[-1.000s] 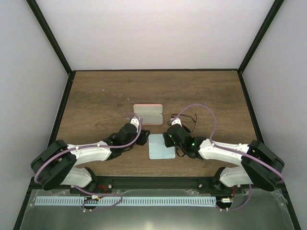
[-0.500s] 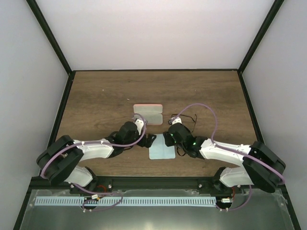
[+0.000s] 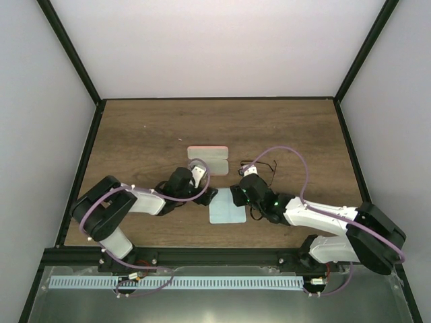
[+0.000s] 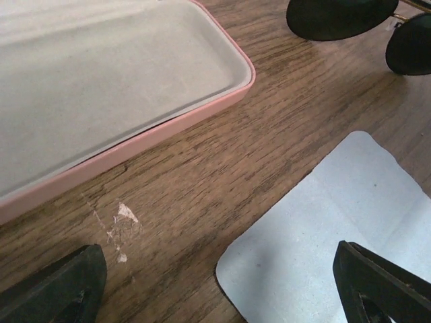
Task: Organize the sunglasses
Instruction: Adjust the glasses cleaning cloth at the center of the board, then fold the glasses cleaning cloth at the center of the board.
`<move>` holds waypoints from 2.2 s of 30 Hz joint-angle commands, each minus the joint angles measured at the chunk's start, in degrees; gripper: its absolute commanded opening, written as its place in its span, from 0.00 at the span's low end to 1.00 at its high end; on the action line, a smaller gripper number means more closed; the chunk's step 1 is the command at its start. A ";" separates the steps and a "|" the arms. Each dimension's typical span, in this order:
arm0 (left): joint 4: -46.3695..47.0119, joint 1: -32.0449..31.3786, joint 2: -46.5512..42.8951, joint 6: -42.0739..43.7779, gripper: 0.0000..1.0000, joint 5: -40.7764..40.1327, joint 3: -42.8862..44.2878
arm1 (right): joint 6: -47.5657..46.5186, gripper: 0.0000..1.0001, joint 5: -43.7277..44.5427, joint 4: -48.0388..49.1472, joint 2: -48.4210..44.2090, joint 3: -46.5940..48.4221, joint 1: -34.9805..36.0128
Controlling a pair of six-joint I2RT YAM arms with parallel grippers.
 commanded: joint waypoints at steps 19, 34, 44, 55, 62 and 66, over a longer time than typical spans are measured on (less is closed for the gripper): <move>4.23 0.48 0.37 3.98 0.45 6.49 -1.33 | 0.09 0.50 0.10 0.54 0.14 0.50 -0.36; 5.26 0.48 5.02 3.54 0.40 8.87 -0.66 | 0.19 0.50 -0.19 0.73 0.64 0.50 -0.36; 4.75 0.51 5.58 3.45 0.28 9.53 -0.35 | 0.35 0.51 -0.36 0.51 0.46 0.50 -0.36; 4.13 0.48 5.28 2.50 0.37 6.15 0.05 | 0.27 0.51 -1.32 1.26 1.04 0.41 -0.36; 3.61 0.83 5.96 2.22 0.34 5.99 0.99 | 0.35 0.51 -1.63 1.74 1.73 0.41 -0.36; 3.44 1.03 6.29 2.00 0.28 6.18 1.04 | 0.44 0.51 -1.65 1.87 1.97 0.24 -0.36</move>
